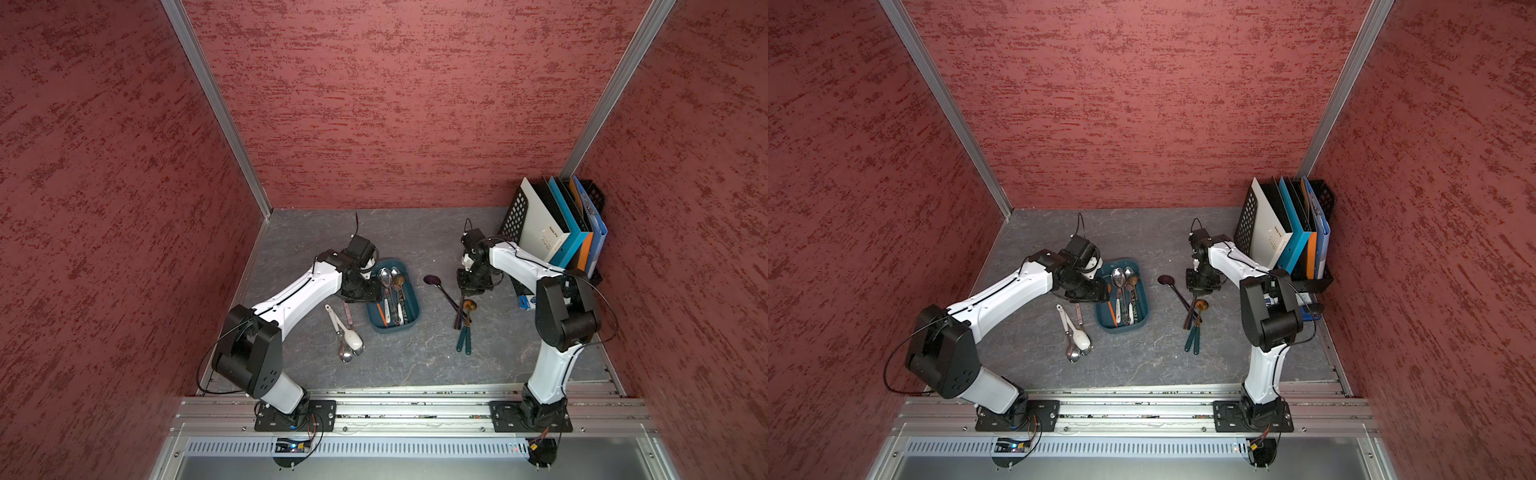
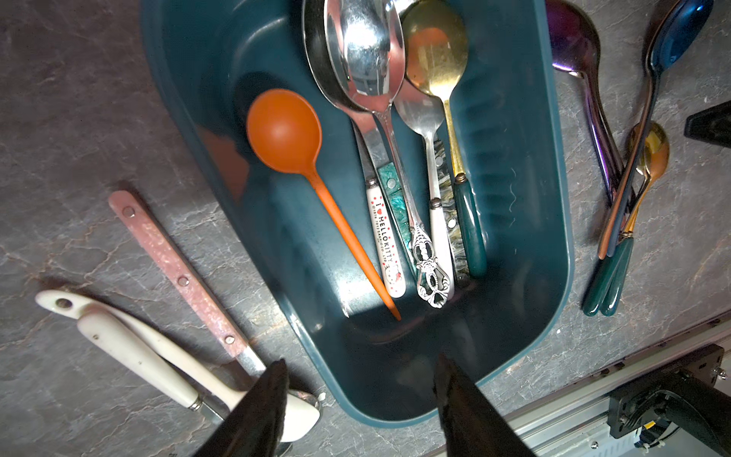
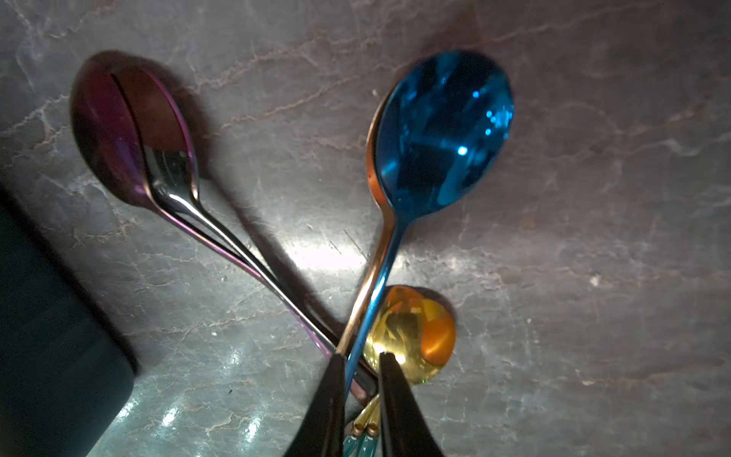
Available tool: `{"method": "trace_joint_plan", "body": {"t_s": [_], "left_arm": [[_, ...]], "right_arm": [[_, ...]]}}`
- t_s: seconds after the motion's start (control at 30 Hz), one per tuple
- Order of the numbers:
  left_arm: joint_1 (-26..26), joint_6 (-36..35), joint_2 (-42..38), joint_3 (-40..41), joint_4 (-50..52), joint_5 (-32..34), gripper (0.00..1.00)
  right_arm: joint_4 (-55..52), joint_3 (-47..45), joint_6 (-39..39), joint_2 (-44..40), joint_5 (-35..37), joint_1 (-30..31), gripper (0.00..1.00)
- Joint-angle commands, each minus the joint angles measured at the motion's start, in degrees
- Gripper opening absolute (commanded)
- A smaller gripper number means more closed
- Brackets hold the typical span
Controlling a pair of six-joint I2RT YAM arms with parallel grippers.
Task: Put the spoon into the storage box
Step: Pick up the spoon from the center of the board.
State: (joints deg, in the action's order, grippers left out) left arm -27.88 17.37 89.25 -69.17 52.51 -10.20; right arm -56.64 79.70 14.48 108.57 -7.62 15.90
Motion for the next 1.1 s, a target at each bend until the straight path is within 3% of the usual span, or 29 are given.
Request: {"method": "trace_joint_plan", "body": {"t_s": [0.0, 1.07], "left_arm": [[-0.1, 0.6, 0.1, -0.4, -0.2, 0.4, 0.62], [0.0, 1.2, 0.7, 1.1, -0.5, 1.0, 0.63]], "right_arm": [[2.3, 0.4, -1.4, 1.6, -0.7, -0.9, 0.18], [3.3, 1.0, -3.5, 6.6, 1.1, -1.6, 0.16]]}}
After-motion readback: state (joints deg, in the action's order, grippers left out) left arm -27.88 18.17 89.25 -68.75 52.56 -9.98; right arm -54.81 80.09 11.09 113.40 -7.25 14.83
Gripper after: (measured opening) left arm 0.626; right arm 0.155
